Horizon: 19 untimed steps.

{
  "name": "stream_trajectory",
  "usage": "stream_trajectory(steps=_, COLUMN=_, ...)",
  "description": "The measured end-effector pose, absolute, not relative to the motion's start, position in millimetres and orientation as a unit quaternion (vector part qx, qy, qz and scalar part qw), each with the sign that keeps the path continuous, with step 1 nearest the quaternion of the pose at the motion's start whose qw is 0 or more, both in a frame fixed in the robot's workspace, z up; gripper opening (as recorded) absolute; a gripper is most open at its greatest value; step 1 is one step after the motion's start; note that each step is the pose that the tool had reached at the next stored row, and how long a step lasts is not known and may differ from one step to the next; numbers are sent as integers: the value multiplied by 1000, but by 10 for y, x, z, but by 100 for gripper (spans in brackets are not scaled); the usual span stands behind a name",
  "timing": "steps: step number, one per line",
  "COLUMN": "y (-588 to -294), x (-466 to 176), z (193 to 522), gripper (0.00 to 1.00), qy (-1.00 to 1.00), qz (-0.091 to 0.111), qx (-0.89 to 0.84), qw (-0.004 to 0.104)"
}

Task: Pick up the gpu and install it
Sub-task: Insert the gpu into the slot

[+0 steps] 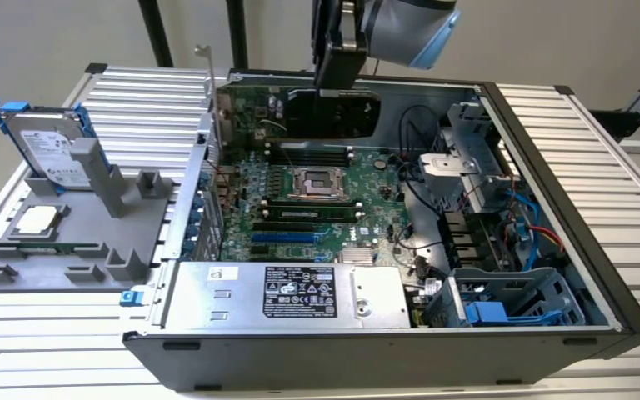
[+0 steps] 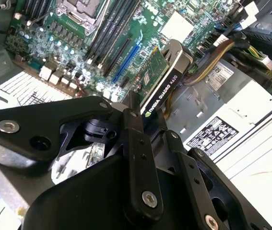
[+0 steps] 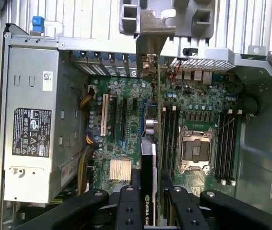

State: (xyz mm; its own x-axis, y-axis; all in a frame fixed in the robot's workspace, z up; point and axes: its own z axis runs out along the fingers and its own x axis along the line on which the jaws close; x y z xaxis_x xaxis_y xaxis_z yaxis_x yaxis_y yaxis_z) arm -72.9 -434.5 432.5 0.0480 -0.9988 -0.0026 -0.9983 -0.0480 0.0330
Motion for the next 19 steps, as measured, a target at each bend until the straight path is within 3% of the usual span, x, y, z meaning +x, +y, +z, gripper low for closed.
stream_trajectory(steps=19, y=-4345, x=-729, z=4247, gripper=0, qy=-698, qz=-6, qx=716, qw=6)
